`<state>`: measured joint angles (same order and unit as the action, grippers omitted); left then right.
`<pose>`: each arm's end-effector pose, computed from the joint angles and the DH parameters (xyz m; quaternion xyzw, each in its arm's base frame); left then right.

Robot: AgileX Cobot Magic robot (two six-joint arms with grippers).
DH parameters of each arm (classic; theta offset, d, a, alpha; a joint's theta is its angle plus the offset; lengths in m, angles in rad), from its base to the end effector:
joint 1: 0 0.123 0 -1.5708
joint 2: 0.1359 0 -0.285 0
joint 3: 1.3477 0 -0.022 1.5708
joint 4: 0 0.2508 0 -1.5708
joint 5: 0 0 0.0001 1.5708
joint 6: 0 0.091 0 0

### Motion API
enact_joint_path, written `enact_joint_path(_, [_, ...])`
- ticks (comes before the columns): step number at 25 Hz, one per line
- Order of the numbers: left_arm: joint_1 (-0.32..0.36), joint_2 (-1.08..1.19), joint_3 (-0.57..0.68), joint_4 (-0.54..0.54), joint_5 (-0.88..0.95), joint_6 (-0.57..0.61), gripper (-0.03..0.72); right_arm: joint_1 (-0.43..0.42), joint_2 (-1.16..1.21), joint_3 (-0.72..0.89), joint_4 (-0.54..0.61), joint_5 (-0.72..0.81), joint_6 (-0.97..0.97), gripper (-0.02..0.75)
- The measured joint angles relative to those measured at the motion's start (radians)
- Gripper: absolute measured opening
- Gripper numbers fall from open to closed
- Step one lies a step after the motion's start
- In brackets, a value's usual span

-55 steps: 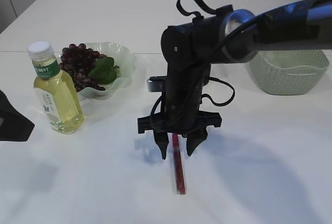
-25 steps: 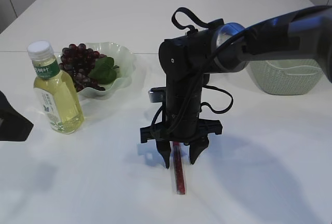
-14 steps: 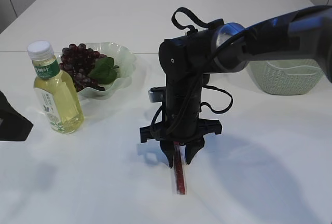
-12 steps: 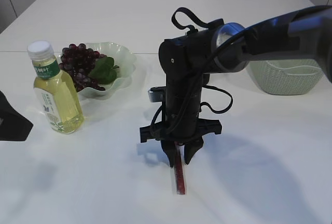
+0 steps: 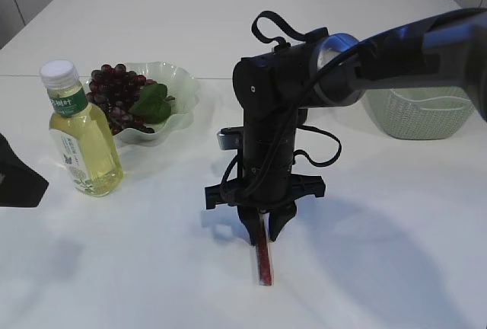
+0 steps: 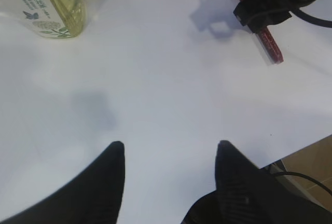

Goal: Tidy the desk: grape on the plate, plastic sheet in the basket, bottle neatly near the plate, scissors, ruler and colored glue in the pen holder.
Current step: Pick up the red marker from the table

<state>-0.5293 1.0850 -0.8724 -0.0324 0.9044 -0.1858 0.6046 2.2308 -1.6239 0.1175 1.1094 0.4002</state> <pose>0.1720 -0.1033 0.3032 0.1585 0.9504 -0.1075 0.2450 0.3460 0.2507 0.1266 0.0743 -0.9955 -0.0314 0.0504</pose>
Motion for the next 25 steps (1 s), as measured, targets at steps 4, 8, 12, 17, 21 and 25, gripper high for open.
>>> enact_joint_path(4, [0.000, 0.000, 0.000, 0.000, 0.000, 0.000, 0.412, 0.000, 0.000, 0.000, 0.000, -0.002, 0.000, 0.239])
enact_joint_path(8, [0.000, 0.000, 0.000, 0.000, 0.000, 0.000, 0.412, 0.000, 0.000, 0.000, 0.000, -0.002, 0.000, 0.180])
enact_joint_path(12, [0.000, 0.000, 0.000, 0.001, 0.000, 0.000, 0.412, 0.000, 0.000, 0.000, 0.000, -0.004, 0.000, 0.163])
enact_joint_path(17, [0.000, 0.000, 0.000, 0.001, 0.000, 0.000, 0.412, 0.000, 0.000, 0.000, 0.000, -0.004, 0.000, 0.162])
enact_joint_path(21, [0.000, 0.000, 0.000, 0.001, 0.000, 0.000, 0.412, 0.000, 0.000, -0.002, -0.014, -0.004, -0.007, 0.161])
enact_joint_path(25, [0.000, 0.000, 0.000, 0.002, 0.000, 0.000, 0.412, 0.000, 0.000, -0.002, -0.031, 0.004, -0.007, 0.160])
